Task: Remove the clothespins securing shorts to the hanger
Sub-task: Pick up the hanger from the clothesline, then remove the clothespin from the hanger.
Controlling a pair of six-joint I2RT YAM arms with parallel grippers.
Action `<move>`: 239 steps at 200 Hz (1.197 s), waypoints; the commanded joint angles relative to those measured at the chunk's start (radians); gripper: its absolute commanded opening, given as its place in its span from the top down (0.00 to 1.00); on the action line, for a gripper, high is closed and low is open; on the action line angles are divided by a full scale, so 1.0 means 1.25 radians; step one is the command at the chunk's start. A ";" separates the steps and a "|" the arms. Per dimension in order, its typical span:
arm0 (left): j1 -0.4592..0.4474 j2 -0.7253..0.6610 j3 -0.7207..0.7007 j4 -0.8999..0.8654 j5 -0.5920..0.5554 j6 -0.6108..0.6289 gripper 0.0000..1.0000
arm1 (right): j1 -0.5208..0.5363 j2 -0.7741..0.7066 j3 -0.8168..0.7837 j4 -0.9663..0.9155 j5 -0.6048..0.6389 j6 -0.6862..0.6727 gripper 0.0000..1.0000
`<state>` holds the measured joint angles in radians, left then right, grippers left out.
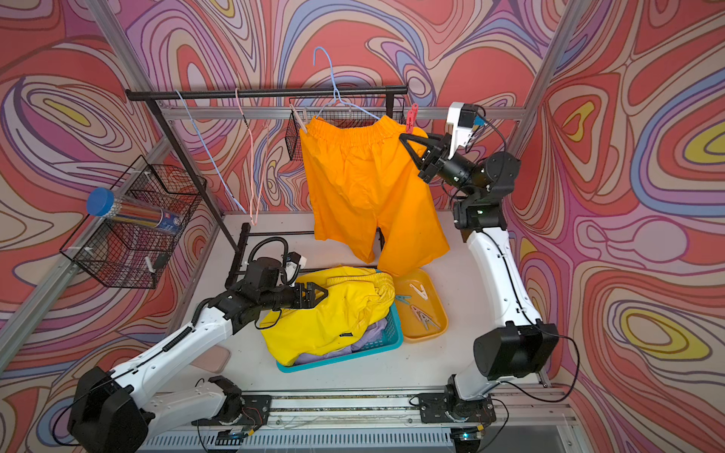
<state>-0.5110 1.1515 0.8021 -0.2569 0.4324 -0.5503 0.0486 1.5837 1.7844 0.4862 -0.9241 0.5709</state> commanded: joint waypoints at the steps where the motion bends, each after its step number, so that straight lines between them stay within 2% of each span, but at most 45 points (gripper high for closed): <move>1: -0.002 -0.019 -0.009 0.004 -0.020 0.004 0.22 | 0.009 0.001 0.027 0.097 0.018 0.048 1.00; 16: -0.001 -0.027 -0.007 -0.001 -0.038 -0.006 0.20 | 0.016 -0.017 0.001 0.105 0.015 0.051 1.00; 28: -0.002 -0.035 -0.002 -0.046 -0.090 -0.041 0.06 | 0.025 -0.040 -0.032 0.086 0.014 0.032 1.00; 39: -0.001 -0.042 0.002 -0.055 -0.106 -0.053 0.00 | 0.040 -0.080 -0.086 0.074 0.036 0.006 1.00; 55: -0.001 -0.044 0.021 -0.079 -0.120 -0.057 0.00 | 0.065 -0.141 -0.169 0.052 0.070 -0.051 1.00; 72: -0.001 -0.036 0.047 -0.121 -0.140 -0.050 0.00 | 0.090 -0.191 -0.201 -0.020 0.088 -0.112 1.00; 137: -0.001 -0.077 0.069 -0.118 -0.165 -0.090 0.00 | 0.100 -0.310 -0.219 -0.132 0.089 -0.111 1.00; 184: -0.001 -0.073 0.215 -0.158 -0.202 -0.057 0.00 | 0.102 -0.442 -0.312 -0.152 0.108 -0.072 1.00; 239: -0.002 0.023 0.418 -0.173 -0.193 -0.035 0.00 | 0.102 -0.545 -0.354 -0.160 0.086 0.014 1.00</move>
<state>-0.5110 1.1282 1.2488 -0.4465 0.2043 -0.6128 0.1715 0.9588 1.3540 0.2455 -0.8272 0.5213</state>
